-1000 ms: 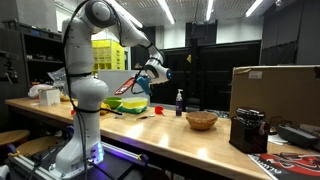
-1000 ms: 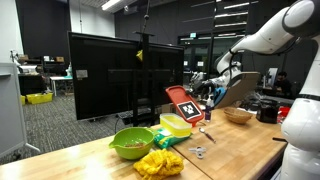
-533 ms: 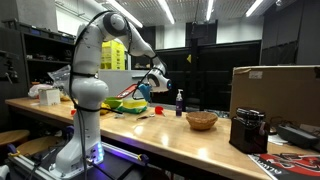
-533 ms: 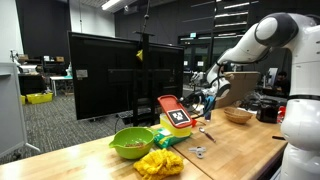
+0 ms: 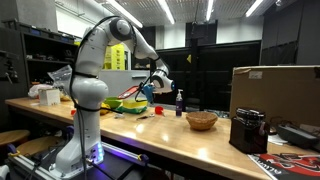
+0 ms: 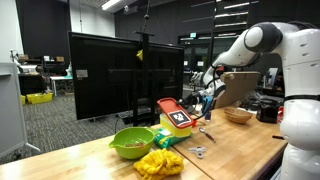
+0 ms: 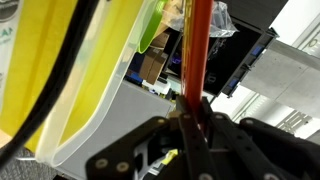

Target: Put the orange lid on the yellow lunchbox

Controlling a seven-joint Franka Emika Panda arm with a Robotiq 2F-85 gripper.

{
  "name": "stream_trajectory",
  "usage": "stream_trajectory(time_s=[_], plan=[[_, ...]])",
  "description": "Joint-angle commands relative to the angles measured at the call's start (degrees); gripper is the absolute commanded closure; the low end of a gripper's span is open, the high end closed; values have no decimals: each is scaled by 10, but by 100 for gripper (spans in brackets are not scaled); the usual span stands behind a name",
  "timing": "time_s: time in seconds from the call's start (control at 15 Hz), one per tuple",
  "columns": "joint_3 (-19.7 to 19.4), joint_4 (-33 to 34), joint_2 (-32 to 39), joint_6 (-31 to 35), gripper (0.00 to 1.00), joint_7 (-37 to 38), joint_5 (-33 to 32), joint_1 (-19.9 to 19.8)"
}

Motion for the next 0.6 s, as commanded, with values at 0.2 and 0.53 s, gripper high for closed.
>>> stream_trajectory(time_s=[0.2, 0.53], plan=[[9, 49, 25, -67, 97, 64, -47, -21], [9, 64, 32, -91, 97, 72, -63, -28]])
